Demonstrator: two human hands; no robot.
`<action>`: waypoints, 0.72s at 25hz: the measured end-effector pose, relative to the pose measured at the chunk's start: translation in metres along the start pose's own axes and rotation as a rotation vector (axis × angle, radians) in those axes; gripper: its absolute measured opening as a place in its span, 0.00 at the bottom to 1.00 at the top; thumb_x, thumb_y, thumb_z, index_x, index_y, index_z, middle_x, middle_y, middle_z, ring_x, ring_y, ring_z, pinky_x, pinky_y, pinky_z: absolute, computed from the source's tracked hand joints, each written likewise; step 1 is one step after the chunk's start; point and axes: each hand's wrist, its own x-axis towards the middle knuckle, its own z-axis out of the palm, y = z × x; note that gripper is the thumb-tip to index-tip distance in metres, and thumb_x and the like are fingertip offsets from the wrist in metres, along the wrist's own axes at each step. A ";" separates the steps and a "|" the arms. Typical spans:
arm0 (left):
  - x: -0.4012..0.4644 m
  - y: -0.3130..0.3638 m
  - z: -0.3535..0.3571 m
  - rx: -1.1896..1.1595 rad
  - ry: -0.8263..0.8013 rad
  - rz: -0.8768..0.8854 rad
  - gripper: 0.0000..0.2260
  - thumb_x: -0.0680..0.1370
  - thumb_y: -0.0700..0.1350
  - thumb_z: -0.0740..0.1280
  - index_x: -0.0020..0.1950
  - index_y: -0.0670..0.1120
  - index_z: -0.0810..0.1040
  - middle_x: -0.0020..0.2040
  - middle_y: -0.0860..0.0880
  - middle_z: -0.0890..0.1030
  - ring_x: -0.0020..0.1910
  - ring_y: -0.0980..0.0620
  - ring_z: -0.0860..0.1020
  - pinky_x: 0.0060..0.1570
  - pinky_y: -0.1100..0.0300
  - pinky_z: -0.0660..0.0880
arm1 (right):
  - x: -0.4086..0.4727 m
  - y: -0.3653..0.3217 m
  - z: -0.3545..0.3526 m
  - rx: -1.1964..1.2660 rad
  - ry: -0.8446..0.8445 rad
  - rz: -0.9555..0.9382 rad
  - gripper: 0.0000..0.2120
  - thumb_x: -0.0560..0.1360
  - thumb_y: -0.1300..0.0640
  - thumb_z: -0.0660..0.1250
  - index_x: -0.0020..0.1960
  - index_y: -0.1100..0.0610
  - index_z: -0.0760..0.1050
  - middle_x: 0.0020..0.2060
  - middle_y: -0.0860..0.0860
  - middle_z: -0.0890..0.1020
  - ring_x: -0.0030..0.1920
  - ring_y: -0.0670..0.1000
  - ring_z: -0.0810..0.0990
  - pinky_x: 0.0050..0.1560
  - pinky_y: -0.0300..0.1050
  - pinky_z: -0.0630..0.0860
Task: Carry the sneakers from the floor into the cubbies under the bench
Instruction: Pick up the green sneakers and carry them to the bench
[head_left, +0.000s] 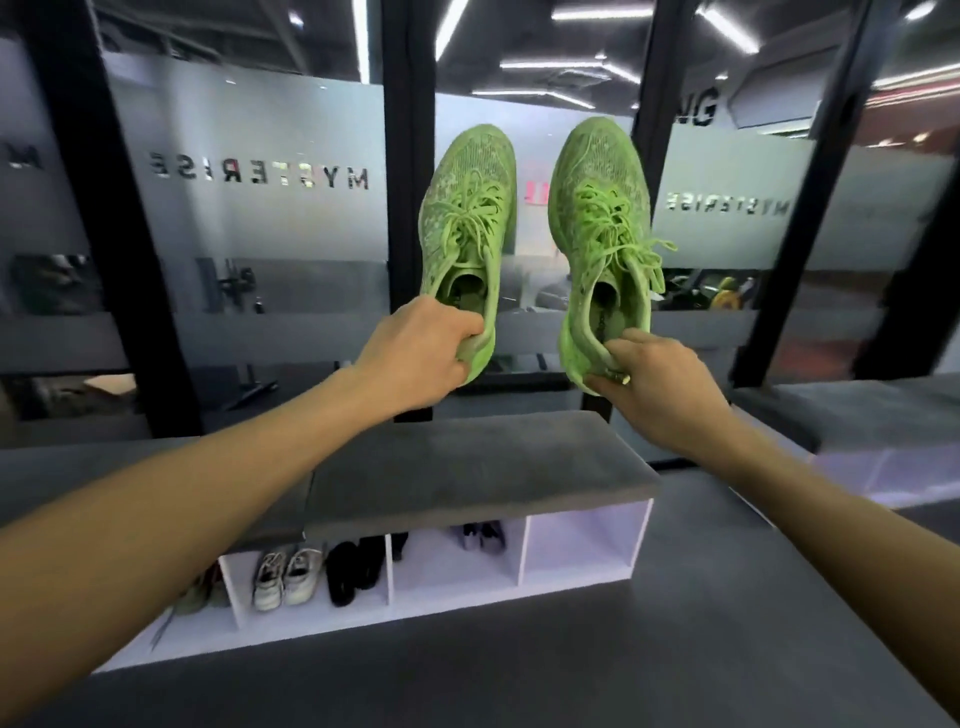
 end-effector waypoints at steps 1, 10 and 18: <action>0.006 0.001 0.005 0.022 -0.005 -0.038 0.14 0.70 0.40 0.69 0.34 0.49 0.64 0.31 0.50 0.68 0.35 0.44 0.70 0.30 0.57 0.63 | 0.011 0.010 0.007 0.030 -0.007 -0.028 0.15 0.75 0.52 0.67 0.36 0.56 0.66 0.35 0.50 0.68 0.39 0.60 0.74 0.34 0.47 0.63; 0.052 -0.032 0.050 0.152 -0.010 -0.203 0.08 0.71 0.40 0.69 0.38 0.45 0.69 0.35 0.44 0.73 0.36 0.43 0.72 0.32 0.54 0.71 | 0.094 0.046 0.093 0.186 -0.058 -0.153 0.14 0.76 0.52 0.67 0.37 0.57 0.67 0.36 0.51 0.69 0.41 0.59 0.74 0.35 0.49 0.66; 0.047 -0.085 0.179 0.107 -0.065 -0.222 0.12 0.69 0.40 0.68 0.35 0.47 0.64 0.34 0.46 0.71 0.37 0.41 0.72 0.33 0.51 0.73 | 0.097 0.062 0.241 0.202 -0.100 -0.139 0.13 0.76 0.51 0.66 0.39 0.59 0.72 0.37 0.49 0.69 0.42 0.59 0.75 0.35 0.47 0.64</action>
